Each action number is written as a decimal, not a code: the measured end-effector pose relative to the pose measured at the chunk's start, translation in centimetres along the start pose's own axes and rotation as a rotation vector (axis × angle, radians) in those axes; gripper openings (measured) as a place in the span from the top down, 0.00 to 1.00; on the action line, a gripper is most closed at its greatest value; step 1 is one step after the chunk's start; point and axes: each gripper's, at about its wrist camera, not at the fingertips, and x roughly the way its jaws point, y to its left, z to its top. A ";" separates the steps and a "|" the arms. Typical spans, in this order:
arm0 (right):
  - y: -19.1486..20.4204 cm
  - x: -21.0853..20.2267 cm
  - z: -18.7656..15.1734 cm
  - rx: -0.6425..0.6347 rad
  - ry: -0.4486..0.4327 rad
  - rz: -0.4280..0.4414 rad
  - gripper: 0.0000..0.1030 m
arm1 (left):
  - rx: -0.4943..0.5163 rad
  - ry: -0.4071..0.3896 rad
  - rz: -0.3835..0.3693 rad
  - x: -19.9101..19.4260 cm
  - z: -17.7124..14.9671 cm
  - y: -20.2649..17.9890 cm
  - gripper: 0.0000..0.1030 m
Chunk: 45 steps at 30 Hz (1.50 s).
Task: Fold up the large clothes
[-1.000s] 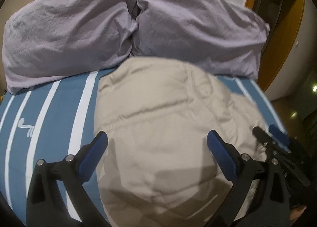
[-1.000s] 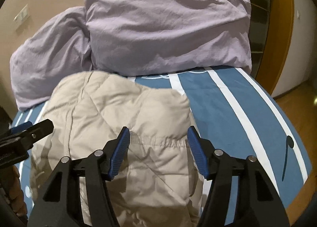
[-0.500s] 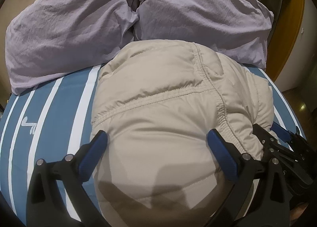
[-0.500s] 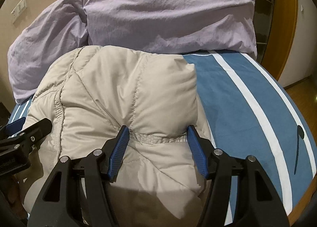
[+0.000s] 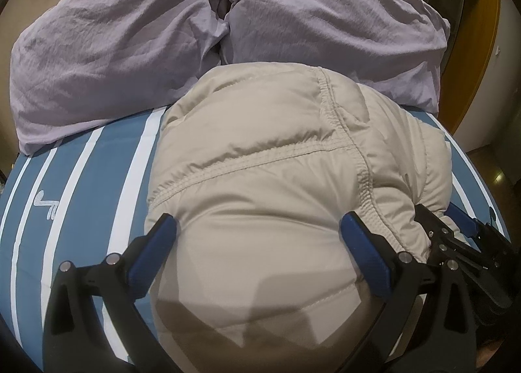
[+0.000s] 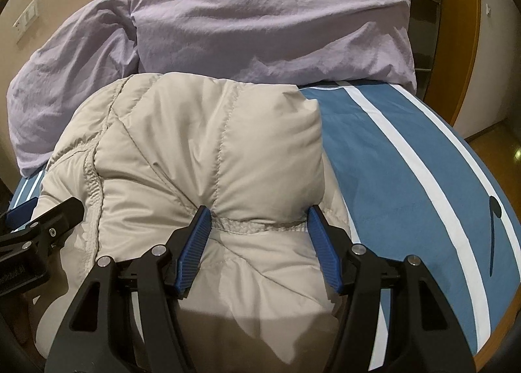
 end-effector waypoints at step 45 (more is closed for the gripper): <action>-0.1 0.0 0.1 0.011 0.008 0.006 0.39 | -0.005 0.012 -0.017 -0.1 0.1 0.1 0.02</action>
